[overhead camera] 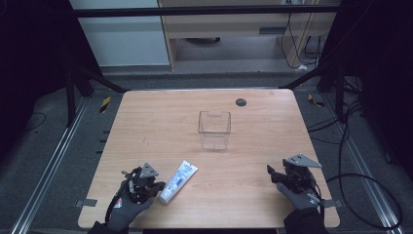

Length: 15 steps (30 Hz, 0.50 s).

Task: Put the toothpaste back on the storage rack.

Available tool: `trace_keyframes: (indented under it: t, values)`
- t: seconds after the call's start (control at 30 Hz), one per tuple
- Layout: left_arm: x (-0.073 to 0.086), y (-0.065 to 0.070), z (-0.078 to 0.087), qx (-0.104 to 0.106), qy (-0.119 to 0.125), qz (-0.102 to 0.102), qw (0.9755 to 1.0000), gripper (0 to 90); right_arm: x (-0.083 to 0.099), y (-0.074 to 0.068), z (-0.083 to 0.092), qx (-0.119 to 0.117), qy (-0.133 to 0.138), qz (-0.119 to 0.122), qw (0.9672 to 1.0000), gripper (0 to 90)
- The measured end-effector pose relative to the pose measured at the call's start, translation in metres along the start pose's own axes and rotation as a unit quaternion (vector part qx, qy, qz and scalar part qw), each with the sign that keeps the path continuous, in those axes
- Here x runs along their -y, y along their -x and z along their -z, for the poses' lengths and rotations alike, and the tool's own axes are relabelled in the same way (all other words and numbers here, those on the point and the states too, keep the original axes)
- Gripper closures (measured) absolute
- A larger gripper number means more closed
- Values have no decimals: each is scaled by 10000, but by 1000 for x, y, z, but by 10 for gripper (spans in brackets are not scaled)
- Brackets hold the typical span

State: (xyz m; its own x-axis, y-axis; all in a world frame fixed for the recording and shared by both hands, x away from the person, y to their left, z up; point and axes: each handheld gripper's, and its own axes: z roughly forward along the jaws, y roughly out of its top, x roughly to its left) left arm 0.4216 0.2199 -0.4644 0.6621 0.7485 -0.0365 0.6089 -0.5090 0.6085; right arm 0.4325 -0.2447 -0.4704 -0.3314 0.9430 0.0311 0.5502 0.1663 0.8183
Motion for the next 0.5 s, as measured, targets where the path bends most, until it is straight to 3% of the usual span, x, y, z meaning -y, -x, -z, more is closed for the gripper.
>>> trace_keyframes:
  t: [0.33, 0.5]
  values:
    - [-1, 0, 0, -17, 17, 20, 10000, 890, 0, -1, 0, 16, -11, 23, 10000, 343]
    - [-11, -9, 9, -173, 202, 141, 9995, 798, -1, 0, -1, 39, -4, 2, 10000, 343]
